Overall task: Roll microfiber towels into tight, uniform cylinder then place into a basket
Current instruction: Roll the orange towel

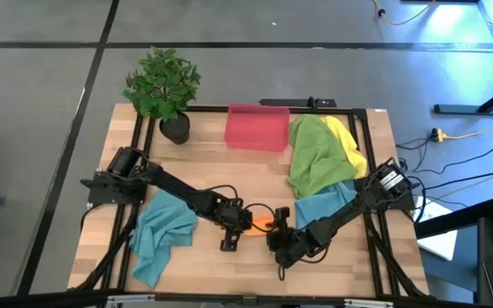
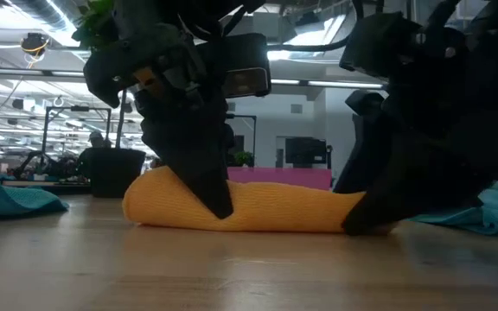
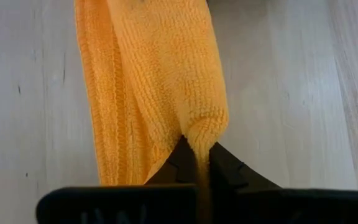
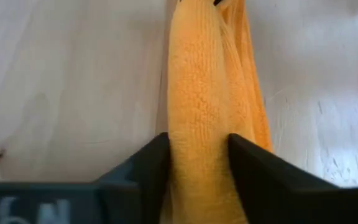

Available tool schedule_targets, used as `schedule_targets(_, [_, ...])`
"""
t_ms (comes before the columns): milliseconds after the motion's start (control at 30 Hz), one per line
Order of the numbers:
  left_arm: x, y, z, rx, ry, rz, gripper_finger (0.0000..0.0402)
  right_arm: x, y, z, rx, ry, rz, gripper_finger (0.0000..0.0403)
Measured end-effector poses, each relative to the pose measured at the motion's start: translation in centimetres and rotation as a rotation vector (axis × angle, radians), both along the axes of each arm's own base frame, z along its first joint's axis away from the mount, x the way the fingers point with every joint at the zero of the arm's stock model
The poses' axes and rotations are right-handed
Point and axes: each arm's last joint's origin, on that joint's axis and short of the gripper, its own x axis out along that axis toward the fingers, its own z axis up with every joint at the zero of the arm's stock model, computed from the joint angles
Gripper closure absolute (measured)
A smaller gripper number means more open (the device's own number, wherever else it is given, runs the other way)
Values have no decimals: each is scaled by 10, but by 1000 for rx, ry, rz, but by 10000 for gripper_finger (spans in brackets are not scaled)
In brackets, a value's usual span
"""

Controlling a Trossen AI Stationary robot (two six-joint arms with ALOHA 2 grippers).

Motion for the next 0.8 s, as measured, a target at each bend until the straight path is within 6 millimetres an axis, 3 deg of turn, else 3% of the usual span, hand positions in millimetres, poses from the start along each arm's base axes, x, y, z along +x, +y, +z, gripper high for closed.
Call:
schedule_targets(233, [-2,1,-3,-7,13,0,401,2,-3,0,76,18,-30,383])
schedule_targets(800, [-5,1,-4,-63,54,-60,401,17,-35,33,550,106,-122,387])
